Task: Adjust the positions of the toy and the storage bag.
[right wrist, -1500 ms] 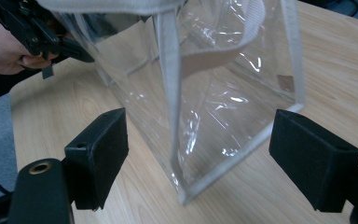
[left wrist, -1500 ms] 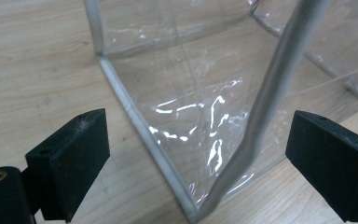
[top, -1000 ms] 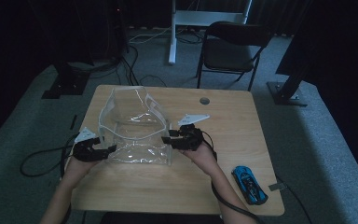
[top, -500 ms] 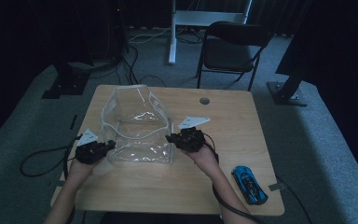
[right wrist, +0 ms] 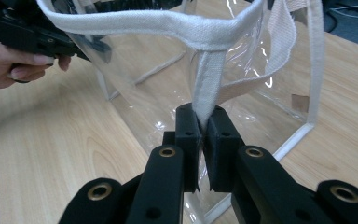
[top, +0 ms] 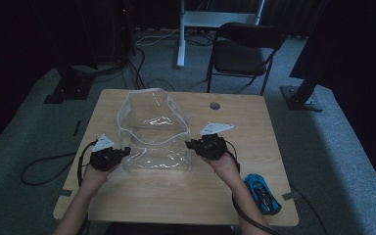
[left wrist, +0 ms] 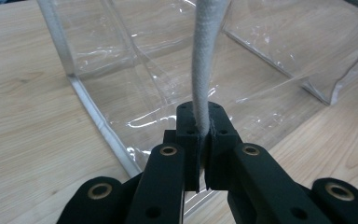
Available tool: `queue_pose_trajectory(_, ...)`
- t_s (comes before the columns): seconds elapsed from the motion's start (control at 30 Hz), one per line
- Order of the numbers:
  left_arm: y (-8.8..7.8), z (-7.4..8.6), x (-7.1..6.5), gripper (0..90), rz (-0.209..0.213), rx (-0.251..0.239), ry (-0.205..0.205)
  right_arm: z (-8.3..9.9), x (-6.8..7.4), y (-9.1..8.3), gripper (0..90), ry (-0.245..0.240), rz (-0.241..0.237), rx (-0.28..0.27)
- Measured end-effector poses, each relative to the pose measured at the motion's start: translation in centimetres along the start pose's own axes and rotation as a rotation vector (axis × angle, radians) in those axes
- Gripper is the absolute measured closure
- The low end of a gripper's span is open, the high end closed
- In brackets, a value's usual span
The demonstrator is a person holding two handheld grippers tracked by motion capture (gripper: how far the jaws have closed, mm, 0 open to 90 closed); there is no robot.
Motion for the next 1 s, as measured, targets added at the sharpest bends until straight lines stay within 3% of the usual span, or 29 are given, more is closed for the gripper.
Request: queue_pose_trajectory(1.0, 7.1, -3.8, -6.4, 87.5, 0.163, 0.057, 0.092, 4.4, -4.9, -7.4, 84.5, 0.086, 0.154, 0.017)
Point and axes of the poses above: each handheld gripper's, and its own axes: y roughly forward along the jaws, z roughly out of its underside, x roughly to its left, the point moved 2 cm from there along y, roughly forward along the jaws, and after that the axes turned 6 degrees about -y, right-handed, at the moved point
